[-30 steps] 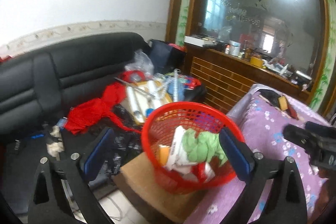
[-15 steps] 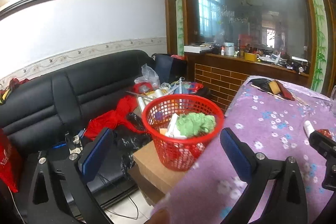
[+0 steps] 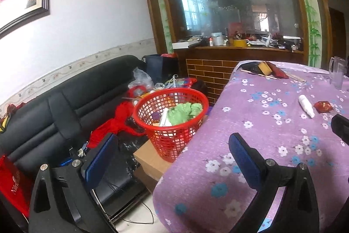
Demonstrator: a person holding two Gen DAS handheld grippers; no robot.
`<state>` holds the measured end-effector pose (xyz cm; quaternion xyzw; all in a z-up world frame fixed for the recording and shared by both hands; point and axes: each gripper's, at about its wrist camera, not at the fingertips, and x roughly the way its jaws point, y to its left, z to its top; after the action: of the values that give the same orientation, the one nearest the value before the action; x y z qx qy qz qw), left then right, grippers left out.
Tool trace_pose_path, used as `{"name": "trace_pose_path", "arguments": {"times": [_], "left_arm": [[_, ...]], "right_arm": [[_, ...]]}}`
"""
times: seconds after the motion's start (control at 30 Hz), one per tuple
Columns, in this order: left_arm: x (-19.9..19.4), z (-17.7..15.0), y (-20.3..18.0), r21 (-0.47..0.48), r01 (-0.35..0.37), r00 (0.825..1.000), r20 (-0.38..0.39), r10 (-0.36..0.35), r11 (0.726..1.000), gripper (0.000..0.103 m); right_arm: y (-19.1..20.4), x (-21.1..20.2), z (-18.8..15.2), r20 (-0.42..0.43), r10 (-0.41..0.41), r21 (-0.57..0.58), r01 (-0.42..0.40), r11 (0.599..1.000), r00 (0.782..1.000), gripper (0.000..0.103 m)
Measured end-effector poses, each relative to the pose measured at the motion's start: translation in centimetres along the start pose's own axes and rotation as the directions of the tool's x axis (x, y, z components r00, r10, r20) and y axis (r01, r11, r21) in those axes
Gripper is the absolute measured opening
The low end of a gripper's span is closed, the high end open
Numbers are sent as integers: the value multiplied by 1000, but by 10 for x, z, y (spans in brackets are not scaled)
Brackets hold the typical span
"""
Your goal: Collect trash
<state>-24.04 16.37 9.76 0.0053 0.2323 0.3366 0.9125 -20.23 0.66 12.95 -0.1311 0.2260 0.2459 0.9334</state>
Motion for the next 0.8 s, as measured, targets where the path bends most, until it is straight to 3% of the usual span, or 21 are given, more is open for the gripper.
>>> {"name": "trace_pose_path", "arguments": {"times": [0.8], "left_arm": [[10,-8,4,-7,18,1000,-24,-18,1000,101]], "right_arm": [[12,0,0,-20,-27,-28,26,999,999,103]]}}
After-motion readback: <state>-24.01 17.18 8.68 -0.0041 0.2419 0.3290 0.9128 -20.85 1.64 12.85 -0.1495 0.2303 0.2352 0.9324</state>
